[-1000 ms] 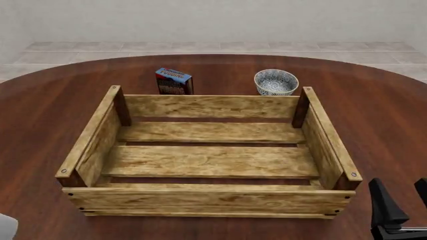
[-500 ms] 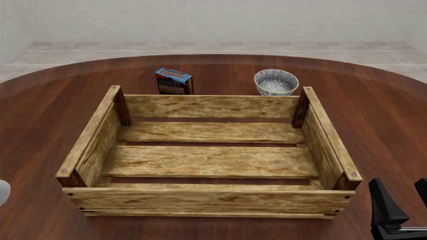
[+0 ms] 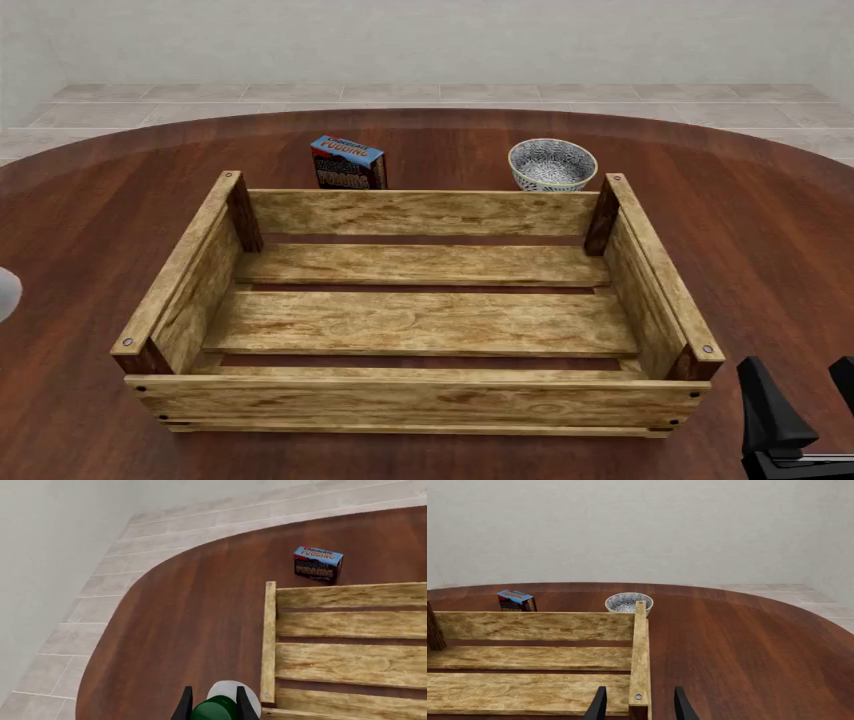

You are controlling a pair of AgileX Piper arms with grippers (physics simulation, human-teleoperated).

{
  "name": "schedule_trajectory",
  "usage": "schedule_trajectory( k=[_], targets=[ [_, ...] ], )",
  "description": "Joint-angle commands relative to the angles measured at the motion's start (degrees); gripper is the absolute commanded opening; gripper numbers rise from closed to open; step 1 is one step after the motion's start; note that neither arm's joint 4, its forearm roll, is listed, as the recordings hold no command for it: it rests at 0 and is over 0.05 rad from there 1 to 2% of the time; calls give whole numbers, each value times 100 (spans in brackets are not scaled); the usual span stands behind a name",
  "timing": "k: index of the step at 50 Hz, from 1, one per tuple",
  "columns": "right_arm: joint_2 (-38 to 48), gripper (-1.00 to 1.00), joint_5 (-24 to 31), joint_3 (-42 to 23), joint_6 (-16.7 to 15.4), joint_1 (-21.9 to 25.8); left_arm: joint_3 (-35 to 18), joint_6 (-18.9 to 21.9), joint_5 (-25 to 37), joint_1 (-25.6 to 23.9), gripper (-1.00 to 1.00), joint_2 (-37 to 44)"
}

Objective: Pick up the salad dressing and put it in the tray.

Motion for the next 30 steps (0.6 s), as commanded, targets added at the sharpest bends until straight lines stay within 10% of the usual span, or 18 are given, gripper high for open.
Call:
schedule_trajectory(
  k=[1, 30],
  targets=[
    [0, 100, 0, 0, -1, -1, -440, 216, -176, -551, -100, 369],
    [0, 100, 0, 0, 0, 1, -650, 438, -1246, -1822, -100, 1822]
  ],
)
